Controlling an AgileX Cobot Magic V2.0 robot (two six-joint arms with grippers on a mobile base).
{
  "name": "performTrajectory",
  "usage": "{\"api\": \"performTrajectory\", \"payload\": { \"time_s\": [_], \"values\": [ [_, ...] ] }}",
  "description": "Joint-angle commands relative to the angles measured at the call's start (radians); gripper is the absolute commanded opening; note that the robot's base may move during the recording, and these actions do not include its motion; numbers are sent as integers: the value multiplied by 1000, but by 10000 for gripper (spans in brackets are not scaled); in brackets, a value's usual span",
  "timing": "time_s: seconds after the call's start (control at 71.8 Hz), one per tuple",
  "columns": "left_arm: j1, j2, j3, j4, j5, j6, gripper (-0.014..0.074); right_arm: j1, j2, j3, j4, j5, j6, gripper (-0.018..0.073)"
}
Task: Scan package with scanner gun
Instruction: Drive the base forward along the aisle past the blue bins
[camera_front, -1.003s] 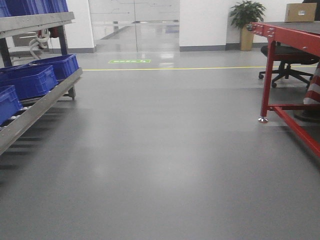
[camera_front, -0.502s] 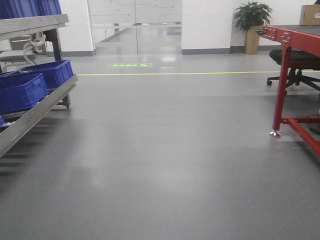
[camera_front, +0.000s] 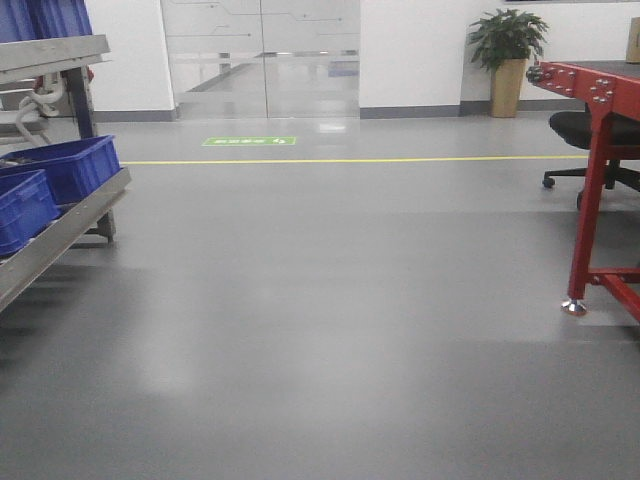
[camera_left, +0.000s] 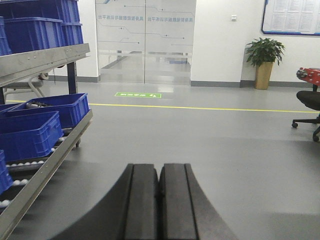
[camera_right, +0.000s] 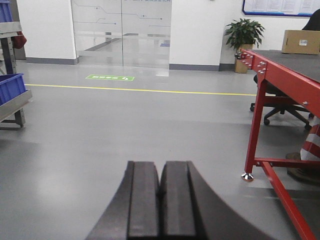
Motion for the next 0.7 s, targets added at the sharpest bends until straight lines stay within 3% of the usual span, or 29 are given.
{"api": "performTrajectory", "payload": {
  "time_s": [0.0, 0.683],
  "values": [
    [-1, -4, -1, 0, -16, 0, -111, 0, -2, 0, 0, -19, 2, -168],
    [-1, -4, -1, 0, -16, 0, -111, 2, -2, 0, 0, -19, 2, -168]
  ]
}}
